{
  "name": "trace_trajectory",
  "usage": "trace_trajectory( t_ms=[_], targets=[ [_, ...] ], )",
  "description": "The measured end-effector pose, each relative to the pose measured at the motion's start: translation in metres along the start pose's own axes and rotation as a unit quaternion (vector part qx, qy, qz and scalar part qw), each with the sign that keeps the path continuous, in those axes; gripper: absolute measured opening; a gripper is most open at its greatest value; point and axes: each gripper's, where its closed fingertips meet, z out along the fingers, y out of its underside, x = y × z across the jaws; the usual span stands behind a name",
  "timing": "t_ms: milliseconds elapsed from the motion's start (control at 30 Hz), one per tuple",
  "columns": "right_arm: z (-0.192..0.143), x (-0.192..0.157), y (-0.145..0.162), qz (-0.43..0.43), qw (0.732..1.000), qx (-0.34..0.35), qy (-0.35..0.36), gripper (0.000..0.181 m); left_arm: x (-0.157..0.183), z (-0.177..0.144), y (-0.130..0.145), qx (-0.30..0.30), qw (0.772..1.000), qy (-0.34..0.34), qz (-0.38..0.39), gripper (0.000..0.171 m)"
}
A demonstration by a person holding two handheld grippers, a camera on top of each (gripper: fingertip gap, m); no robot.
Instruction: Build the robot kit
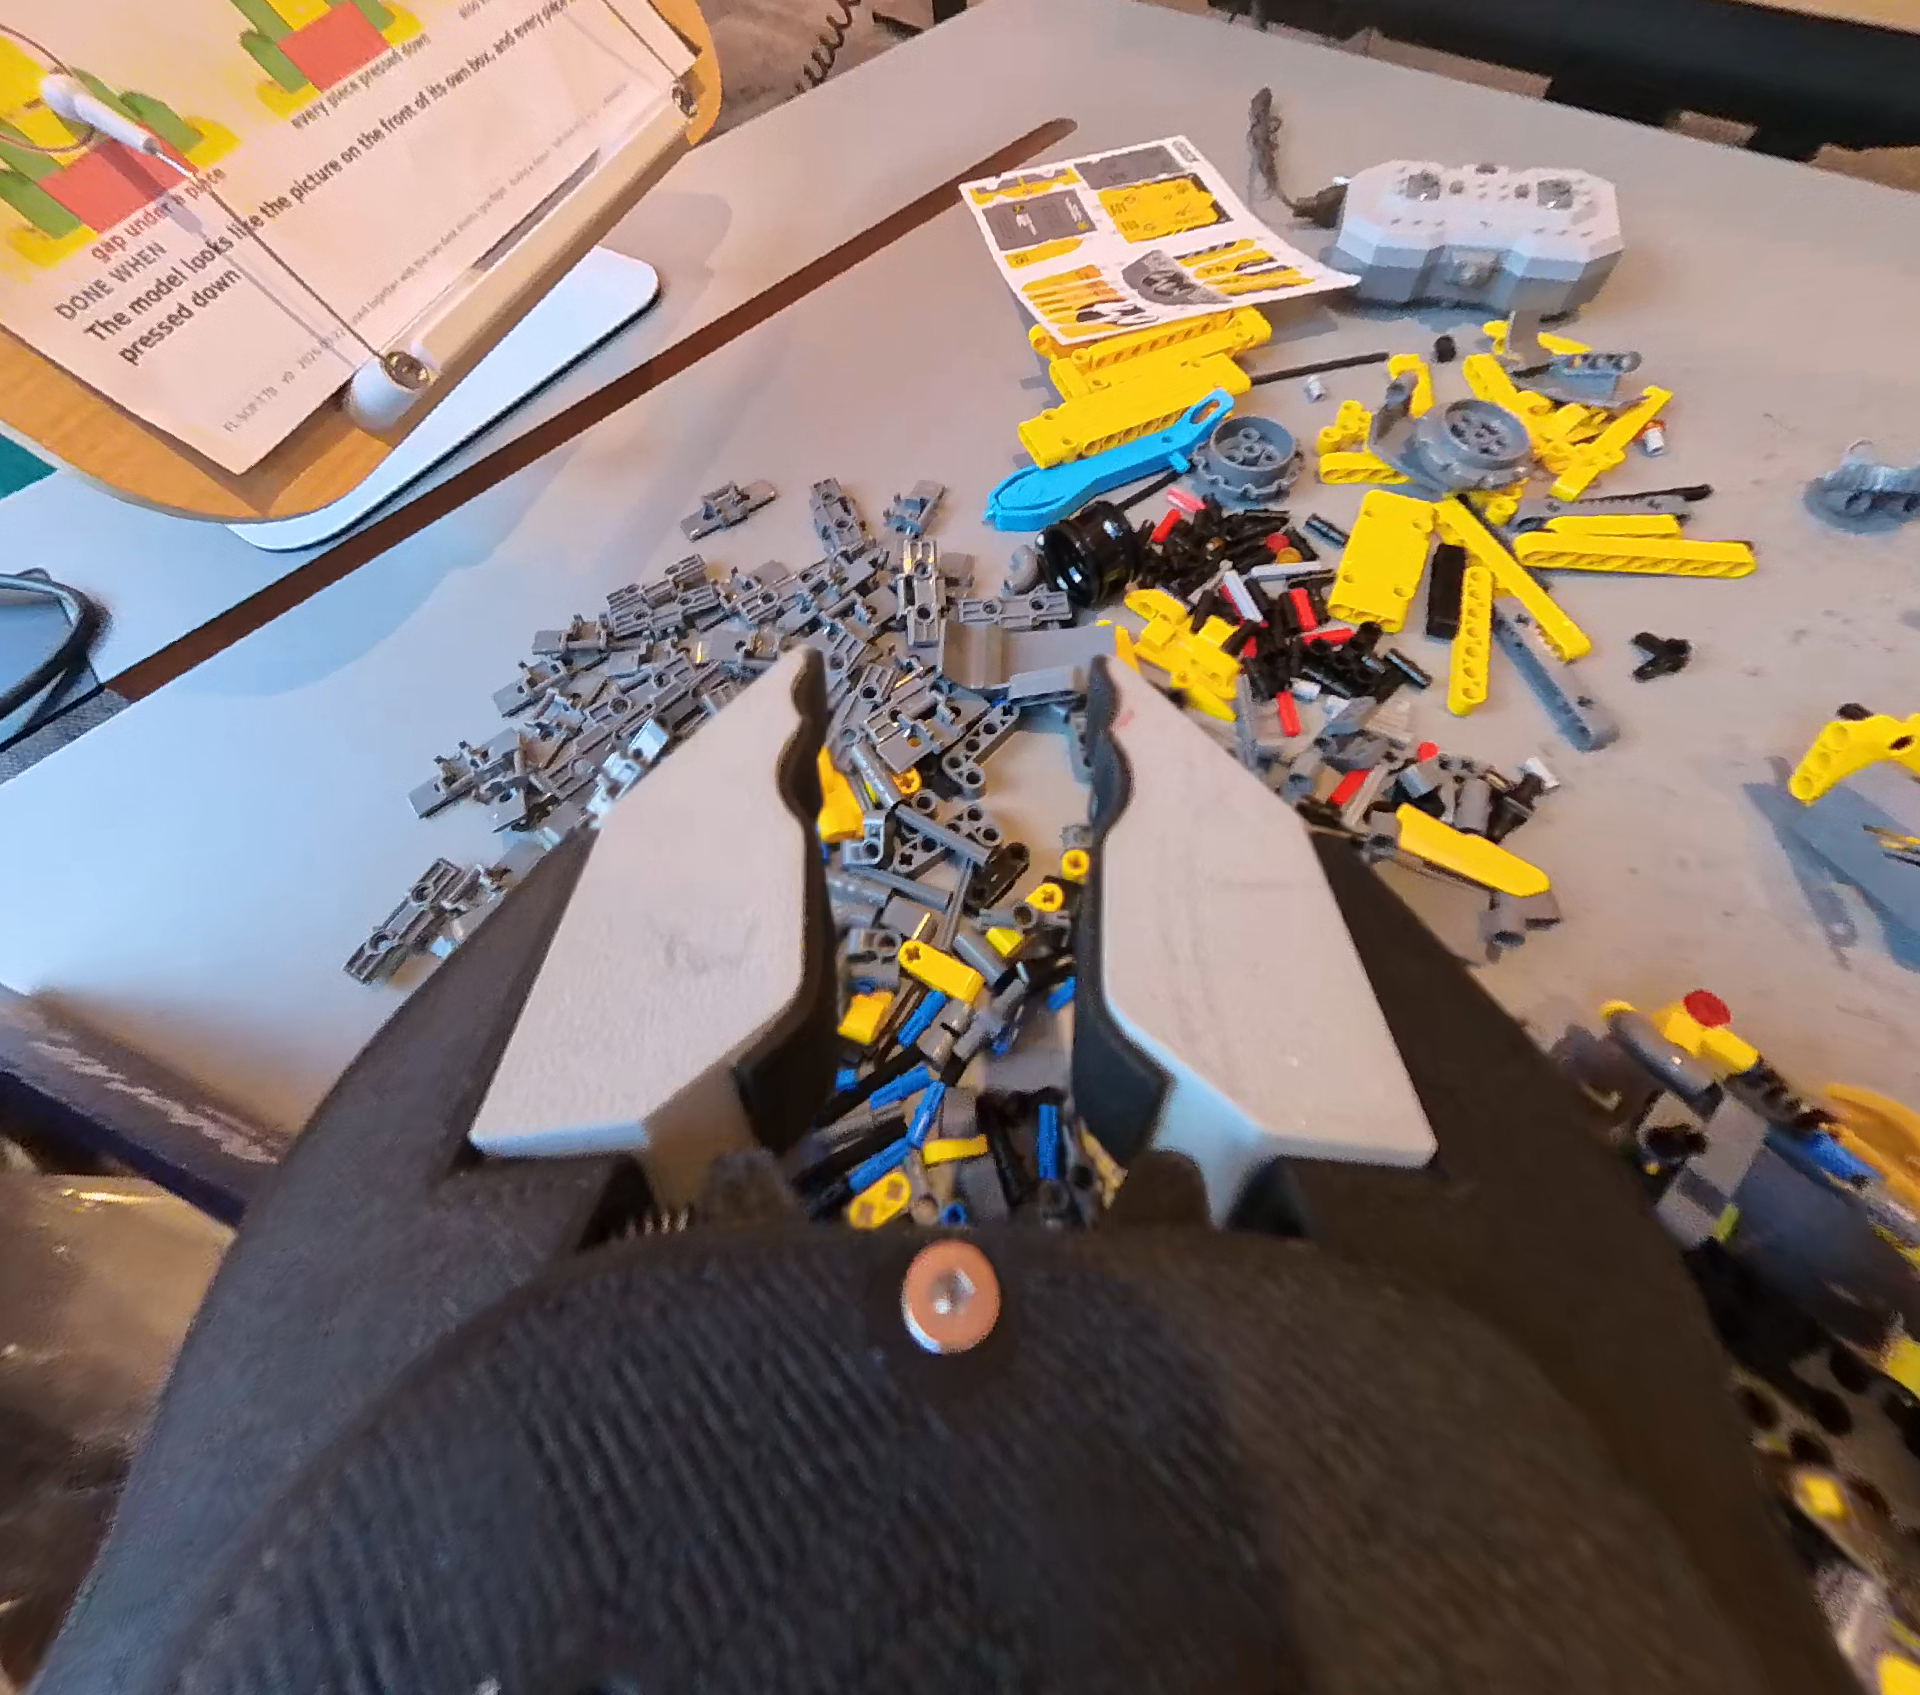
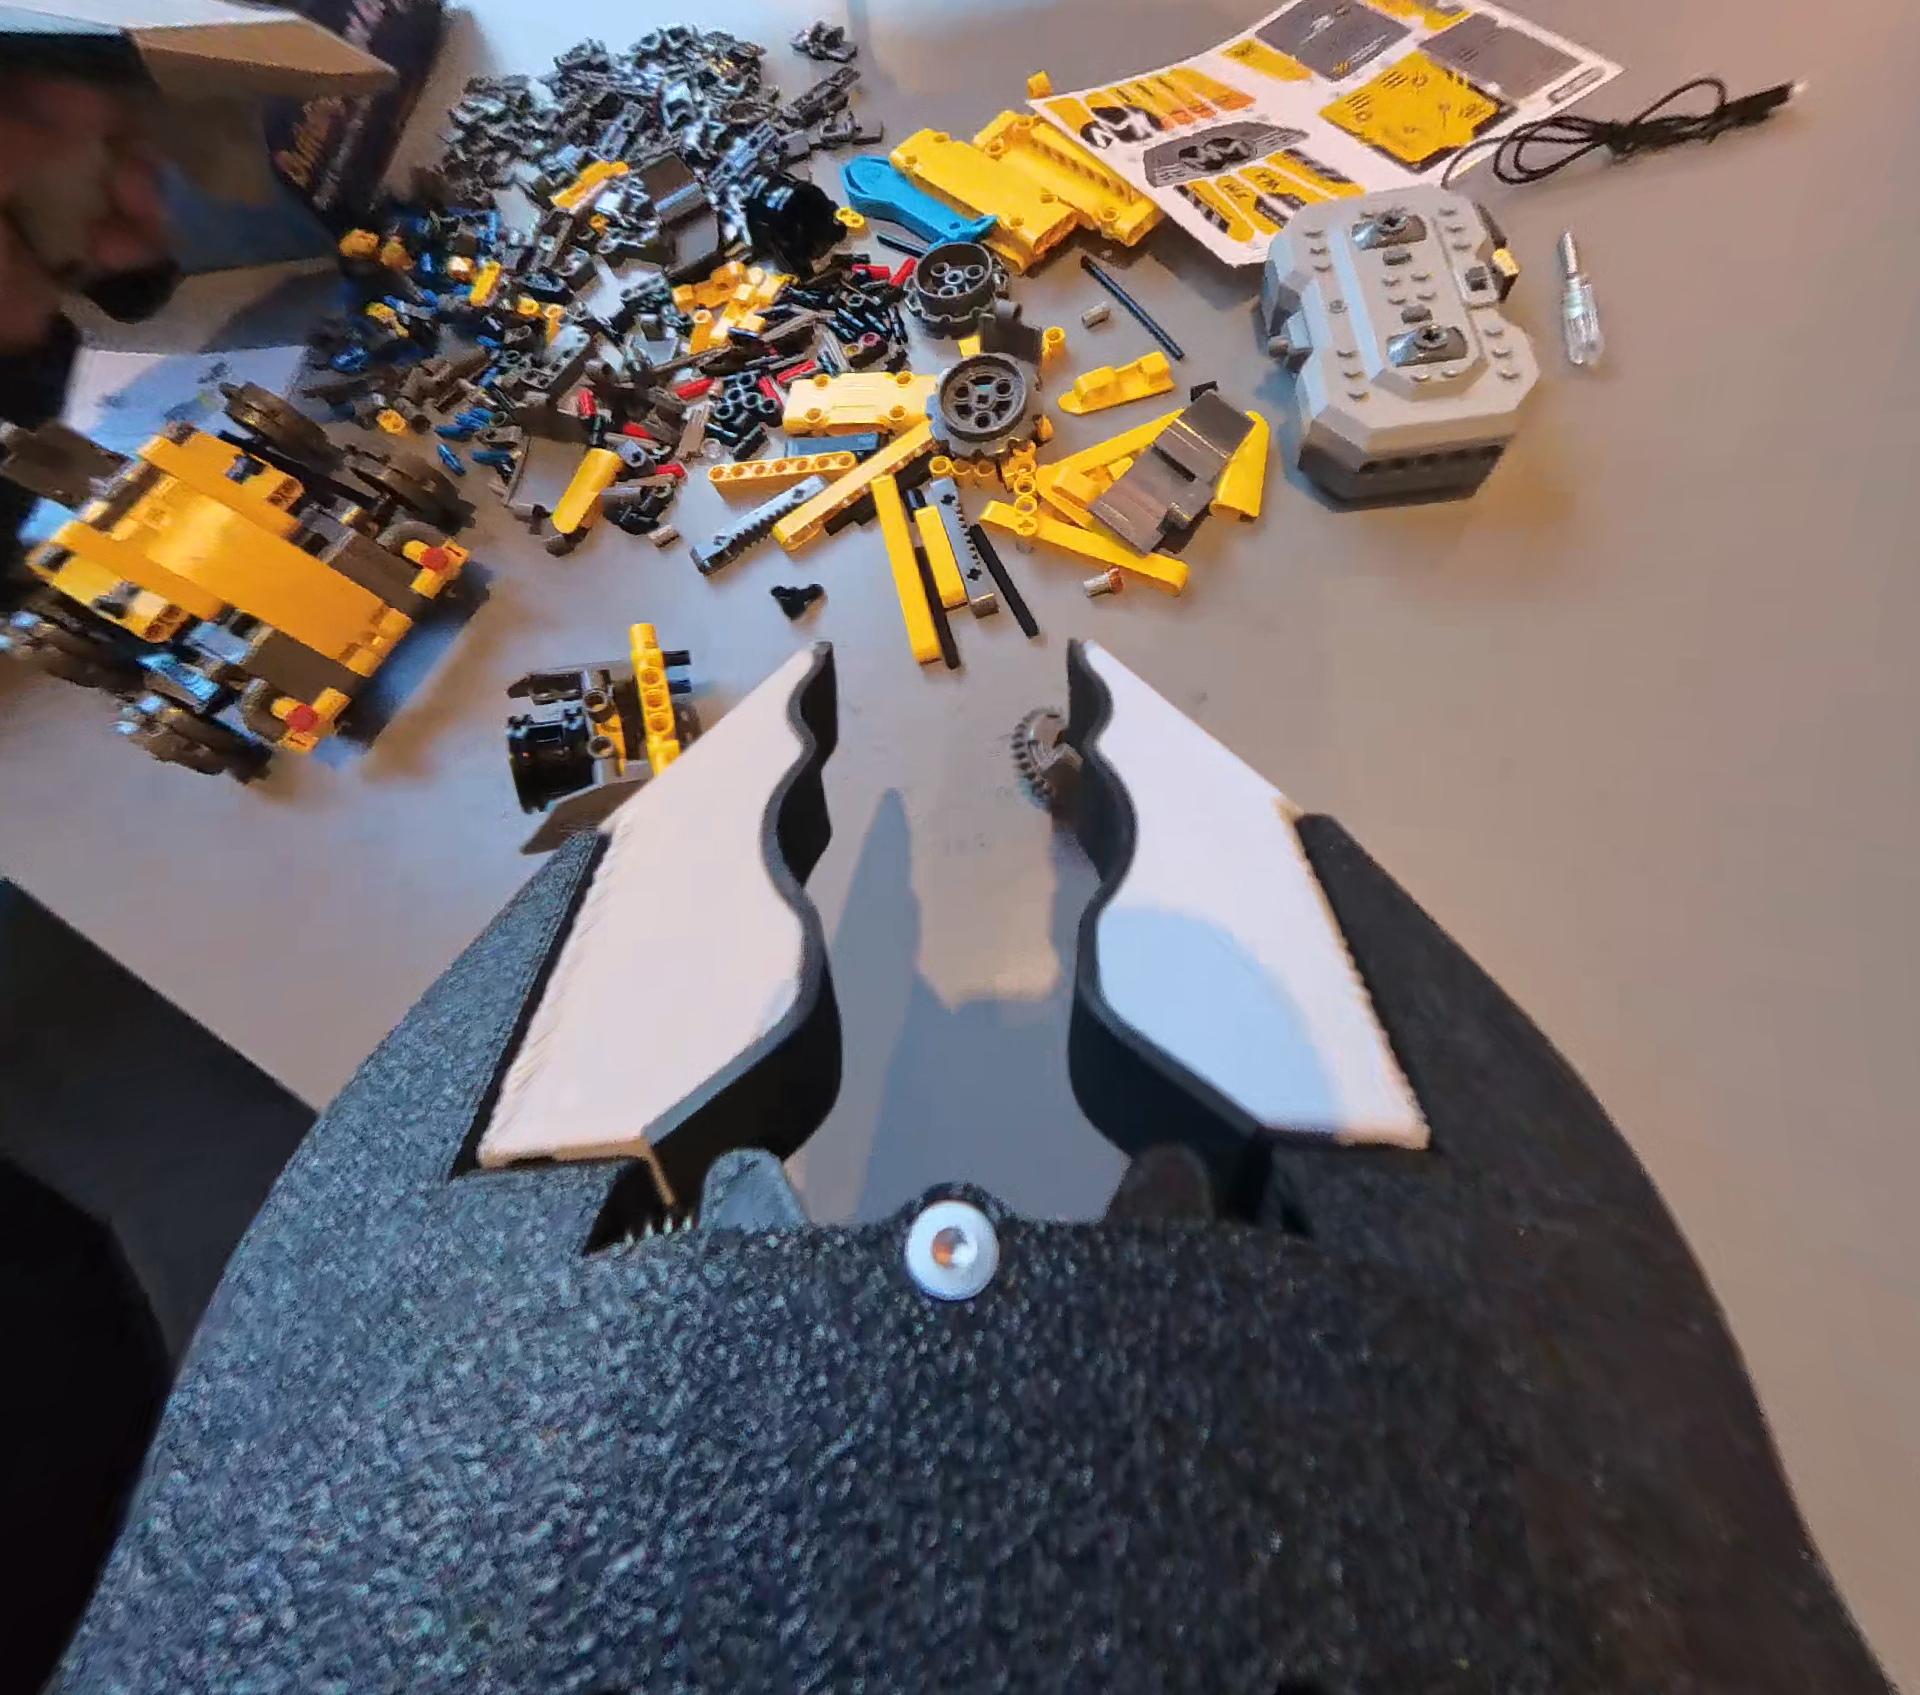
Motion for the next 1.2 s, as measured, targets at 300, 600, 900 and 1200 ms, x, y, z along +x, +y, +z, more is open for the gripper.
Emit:
trace_trajectory(
  t_ms=[300, 600, 900, 1200],
  targets=[
    [0.012, -0.015, -0.032, -0.063, 0.995, 0.020, 0.080, 0.056, 0.028, 0.002, -0.007, -0.004, 0.998, -0.030, 0.062, 0.054],
    [0.037, -0.045, -0.063, -0.125, 0.987, 0.027, 0.099, 0.065, 0.031, -0.001, -0.008, -0.002, 0.998, -0.016, 0.058, 0.055],
    [0.043, -0.047, -0.060, -0.089, 0.991, 0.048, 0.083, 0.069, 0.022, 0.003, 0.000, -0.015, 1.000, -0.006, 0.024, 0.059],
    [0.028, -0.041, -0.039, -0.064, 0.992, 0.065, 0.083, 0.068, 0.031, -0.019, 0.000, -0.017, 0.993, 0.103, 0.061, 0.034]
  ],
)
